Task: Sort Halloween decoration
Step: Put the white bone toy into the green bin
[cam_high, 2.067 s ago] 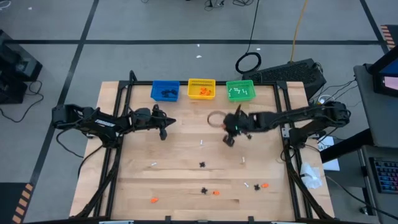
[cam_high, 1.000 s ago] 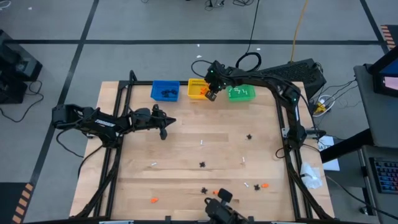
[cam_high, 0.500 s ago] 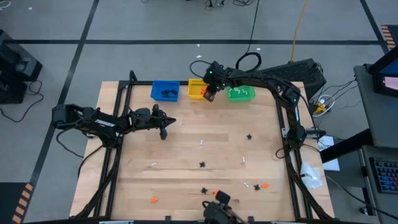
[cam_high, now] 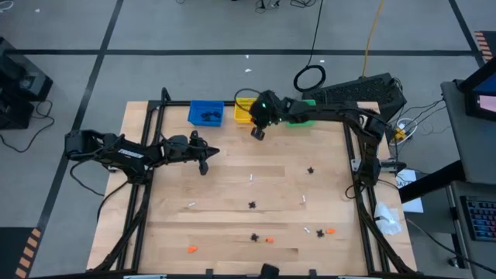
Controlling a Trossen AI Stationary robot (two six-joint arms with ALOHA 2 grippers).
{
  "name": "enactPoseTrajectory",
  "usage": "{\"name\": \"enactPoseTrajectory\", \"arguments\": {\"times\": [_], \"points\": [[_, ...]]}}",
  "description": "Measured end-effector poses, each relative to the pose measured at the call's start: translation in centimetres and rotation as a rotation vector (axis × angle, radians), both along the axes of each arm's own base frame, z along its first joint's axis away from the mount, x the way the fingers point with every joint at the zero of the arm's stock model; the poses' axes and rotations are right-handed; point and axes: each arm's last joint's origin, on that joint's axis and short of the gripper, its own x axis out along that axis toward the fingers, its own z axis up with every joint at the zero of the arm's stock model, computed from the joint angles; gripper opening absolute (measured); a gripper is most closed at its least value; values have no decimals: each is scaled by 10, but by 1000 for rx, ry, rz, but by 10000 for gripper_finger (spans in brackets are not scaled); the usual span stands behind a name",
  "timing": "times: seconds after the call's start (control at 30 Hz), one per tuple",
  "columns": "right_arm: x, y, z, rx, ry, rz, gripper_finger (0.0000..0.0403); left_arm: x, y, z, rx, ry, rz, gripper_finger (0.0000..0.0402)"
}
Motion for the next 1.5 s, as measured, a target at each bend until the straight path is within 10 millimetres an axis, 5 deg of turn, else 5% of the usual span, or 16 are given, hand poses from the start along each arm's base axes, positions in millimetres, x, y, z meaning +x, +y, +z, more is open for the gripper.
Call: {"name": "enactPoseTrajectory", "arguments": {"times": [0.37, 0.63, 0.9, 1.23, 1.5], "points": [[-49, 100, -14, 38, -80, -30, 1, 0, 0, -1, 6, 9, -4, 5], [-107, 183, -22, 237, 127, -66, 1, 0, 0, -1, 5, 11, -4, 5], [-136, 243, -30, 511, 309, -242, 10, 0, 0, -1, 4, 10, -3, 5], [-144, 269, -45, 590, 361, -454, 100, 0, 0, -1, 3, 9, -3, 5], [-138, 273, -71, 595, 472, -528, 107, 0, 0, -1, -3, 9, 0, 5]]}}
